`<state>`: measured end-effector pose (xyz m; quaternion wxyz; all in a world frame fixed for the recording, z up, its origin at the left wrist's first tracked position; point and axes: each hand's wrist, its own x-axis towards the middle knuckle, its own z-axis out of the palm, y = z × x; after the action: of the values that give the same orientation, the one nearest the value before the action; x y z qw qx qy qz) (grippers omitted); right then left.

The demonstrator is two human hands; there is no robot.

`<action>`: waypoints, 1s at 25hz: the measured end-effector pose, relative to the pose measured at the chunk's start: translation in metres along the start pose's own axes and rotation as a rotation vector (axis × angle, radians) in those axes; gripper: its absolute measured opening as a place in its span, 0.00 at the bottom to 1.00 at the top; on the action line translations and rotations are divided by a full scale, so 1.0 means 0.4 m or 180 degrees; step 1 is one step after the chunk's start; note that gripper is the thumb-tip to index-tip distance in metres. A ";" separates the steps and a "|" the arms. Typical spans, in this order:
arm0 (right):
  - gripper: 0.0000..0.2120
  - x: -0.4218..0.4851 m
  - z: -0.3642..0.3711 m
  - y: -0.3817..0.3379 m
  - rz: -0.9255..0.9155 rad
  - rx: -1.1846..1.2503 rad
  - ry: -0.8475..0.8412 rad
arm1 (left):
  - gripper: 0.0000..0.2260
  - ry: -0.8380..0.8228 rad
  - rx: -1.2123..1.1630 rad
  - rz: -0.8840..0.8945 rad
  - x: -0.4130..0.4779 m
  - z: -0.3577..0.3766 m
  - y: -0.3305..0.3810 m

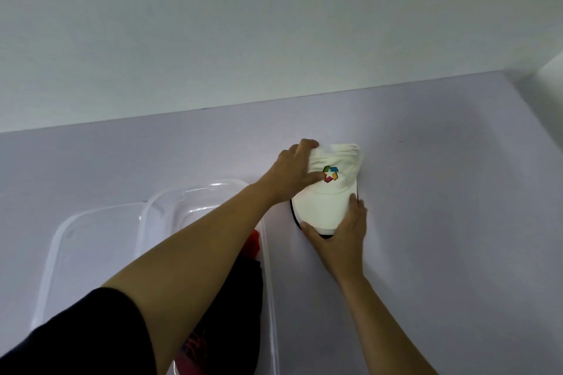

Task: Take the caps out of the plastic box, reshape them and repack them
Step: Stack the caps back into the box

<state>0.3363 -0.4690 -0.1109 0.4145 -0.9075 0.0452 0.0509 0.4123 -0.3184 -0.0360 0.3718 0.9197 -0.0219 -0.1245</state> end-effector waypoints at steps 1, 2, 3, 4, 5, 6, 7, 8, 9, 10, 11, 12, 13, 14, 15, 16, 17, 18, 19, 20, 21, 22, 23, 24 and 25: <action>0.54 -0.001 0.000 0.003 -0.0003 -0.0007 -0.0008 | 0.23 0.0006 -0.0039 -0.0130 0.007 -0.003 0.003; 0.55 -0.001 0.000 0.007 -0.0024 -0.0023 -0.0017 | 0.19 -0.0045 -0.0097 -0.0240 0.015 -0.009 0.004; 0.55 -0.002 0.000 0.011 -0.0048 -0.0050 -0.0021 | 0.16 -0.0131 -0.0155 -0.0295 0.022 -0.015 0.005; 0.55 -0.002 -0.001 0.015 -0.0067 -0.0077 -0.0025 | 0.15 -0.0226 -0.0218 -0.0331 0.028 -0.020 0.004; 0.55 -0.002 -0.001 0.016 -0.0072 -0.0090 -0.0032 | 0.15 -0.0326 -0.0288 -0.0384 0.033 -0.023 0.005; 0.55 -0.003 -0.002 0.017 -0.0063 -0.0088 -0.0051 | 0.15 -0.0433 -0.0375 -0.0450 0.037 -0.023 0.006; 0.55 -0.003 -0.003 0.016 -0.0050 -0.0085 -0.0072 | 0.16 -0.0553 -0.0434 -0.0478 0.042 -0.021 0.008; 0.55 -0.005 -0.003 0.016 -0.0045 -0.0086 -0.0089 | 0.17 -0.0669 -0.0434 -0.0445 0.047 -0.020 0.010; 0.55 -0.006 -0.003 0.016 -0.0040 -0.0083 -0.0105 | 0.17 -0.0772 -0.0387 -0.0383 0.051 -0.021 0.014; 0.55 -0.007 -0.004 0.017 -0.0036 -0.0073 -0.0114 | 0.17 -0.0858 -0.0358 -0.0354 0.055 -0.022 0.018; 0.55 -0.009 -0.004 0.019 -0.0041 -0.0069 -0.0112 | 0.18 -0.0950 -0.0349 -0.0377 0.057 -0.026 0.022; 0.55 -0.009 -0.004 0.021 -0.0062 -0.0080 -0.0101 | 0.18 -0.1060 -0.0330 -0.0436 0.060 -0.031 0.025; 0.55 -0.011 -0.004 0.024 -0.0074 -0.0095 -0.0089 | 0.17 -0.1195 -0.0267 -0.0478 0.062 -0.033 0.027; 0.55 -0.013 -0.003 0.026 -0.0079 -0.0109 -0.0079 | 0.16 -0.1327 -0.0142 -0.0496 0.063 -0.032 0.029; 0.55 -0.015 -0.003 0.026 -0.0081 -0.0126 -0.0076 | 0.14 -0.1432 0.0033 -0.0480 0.065 -0.028 0.029; 0.55 -0.017 -0.003 0.027 -0.0085 -0.0153 -0.0086 | 0.14 -0.1530 0.0226 -0.0455 0.069 -0.023 0.029; 0.55 -0.019 -0.004 0.028 -0.0097 -0.0189 -0.0096 | 0.13 -0.1632 0.0379 -0.0454 0.072 -0.020 0.029; 0.54 -0.020 -0.005 0.029 -0.0127 -0.0226 -0.0101 | 0.12 -0.1729 0.0454 -0.0514 0.074 -0.020 0.030; 0.54 -0.021 -0.005 0.031 -0.0161 -0.0253 -0.0111 | 0.11 -0.1814 0.0453 -0.0595 0.074 -0.021 0.033; 0.54 -0.021 -0.007 0.031 -0.0194 -0.0260 -0.0130 | 0.11 -0.1881 0.0418 -0.0671 0.072 -0.025 0.037; 0.54 -0.023 -0.011 0.029 -0.0219 -0.0235 -0.0146 | 0.11 -0.1922 0.0377 -0.0689 0.069 -0.030 0.043; 0.54 -0.025 -0.015 0.023 -0.0244 -0.0178 -0.0144 | 0.11 -0.1944 0.0356 -0.0653 0.065 -0.039 0.050; 0.54 -0.027 -0.020 0.012 -0.0275 -0.0100 -0.0106 | 0.11 -0.1941 0.0353 -0.0581 0.058 -0.053 0.059; 0.54 -0.031 -0.025 -0.001 -0.0322 -0.0010 -0.0039 | 0.12 -0.1906 0.0367 -0.0494 0.048 -0.074 0.068; 0.54 -0.036 -0.032 -0.016 -0.0357 0.0100 0.0031 | 0.12 -0.1827 0.0389 -0.0400 0.036 -0.103 0.078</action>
<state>0.3236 -0.4738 -0.0960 0.4306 -0.9022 -0.0029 0.0224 0.4379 -0.3149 0.0109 0.2860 0.8671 -0.0766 -0.4007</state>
